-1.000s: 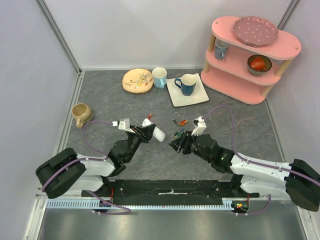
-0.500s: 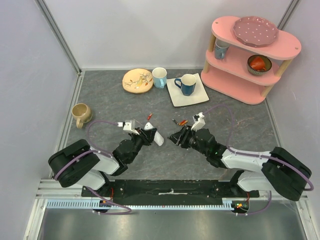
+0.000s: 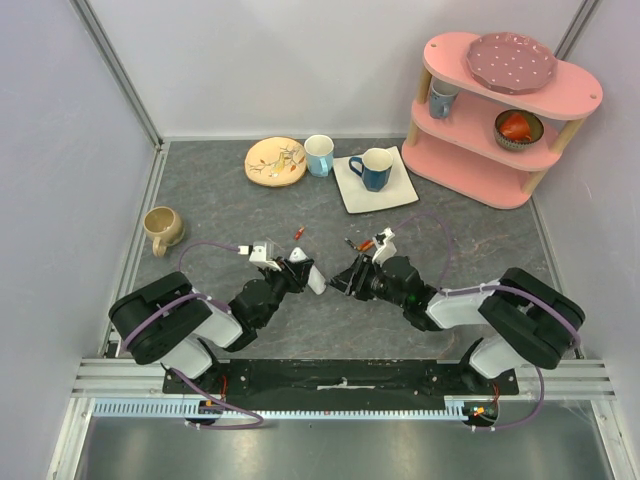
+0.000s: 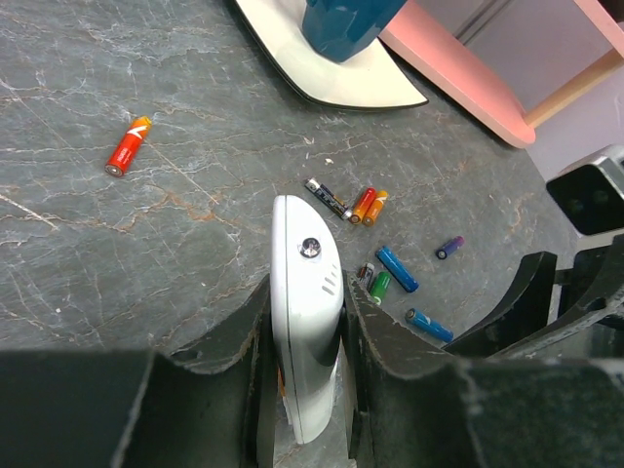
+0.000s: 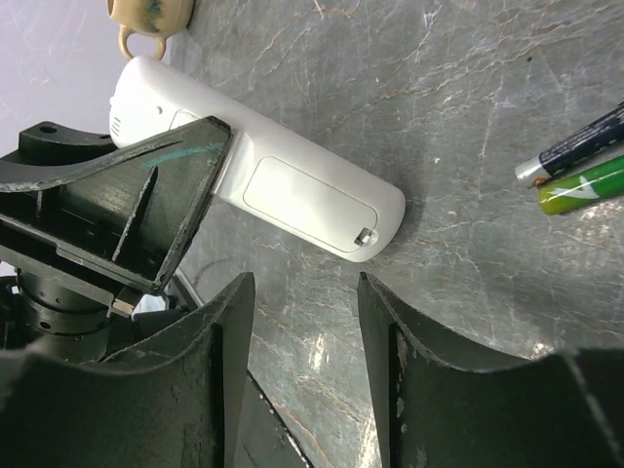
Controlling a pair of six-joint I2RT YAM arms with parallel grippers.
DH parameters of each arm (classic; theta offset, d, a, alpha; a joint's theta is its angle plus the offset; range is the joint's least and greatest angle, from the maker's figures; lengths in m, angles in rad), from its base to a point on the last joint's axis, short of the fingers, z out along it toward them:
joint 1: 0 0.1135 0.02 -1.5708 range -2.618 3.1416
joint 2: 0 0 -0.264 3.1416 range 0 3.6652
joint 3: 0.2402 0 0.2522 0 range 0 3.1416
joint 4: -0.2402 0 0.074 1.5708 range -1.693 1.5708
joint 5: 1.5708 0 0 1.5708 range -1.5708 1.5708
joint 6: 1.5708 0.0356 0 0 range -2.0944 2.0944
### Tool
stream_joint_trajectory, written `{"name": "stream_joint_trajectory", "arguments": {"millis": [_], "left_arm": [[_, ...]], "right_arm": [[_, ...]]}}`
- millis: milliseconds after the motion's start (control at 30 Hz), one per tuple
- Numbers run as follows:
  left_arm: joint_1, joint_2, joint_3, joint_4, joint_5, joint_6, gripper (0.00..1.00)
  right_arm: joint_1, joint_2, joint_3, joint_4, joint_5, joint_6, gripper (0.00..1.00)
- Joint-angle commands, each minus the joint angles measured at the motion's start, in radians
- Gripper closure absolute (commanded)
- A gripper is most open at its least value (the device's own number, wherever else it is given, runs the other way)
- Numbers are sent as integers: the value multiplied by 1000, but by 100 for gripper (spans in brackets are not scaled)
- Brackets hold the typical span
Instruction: Load the batteries into the remote control
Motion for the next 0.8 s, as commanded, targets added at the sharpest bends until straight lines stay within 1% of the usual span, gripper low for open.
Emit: {"name": "stream_joint_trajectory", "arguments": {"millis": [0, 167, 467, 600, 767], "left_arm": [[-6, 12, -13, 351, -46, 36, 98], [-11, 10, -21, 351, -49, 38, 98], [-20, 2, -39, 351, -63, 42, 98], [-25, 6, -40, 352, -69, 44, 98], [-28, 6, -42, 351, -72, 45, 98]], "right_arm": [[-7, 57, 3, 159, -57, 52, 46], [-8, 129, -7, 271, -75, 89, 47], [-8, 223, -17, 380, -74, 152, 53], [-8, 243, -17, 381, -60, 155, 55], [-8, 266, -17, 381, -57, 158, 55]]}}
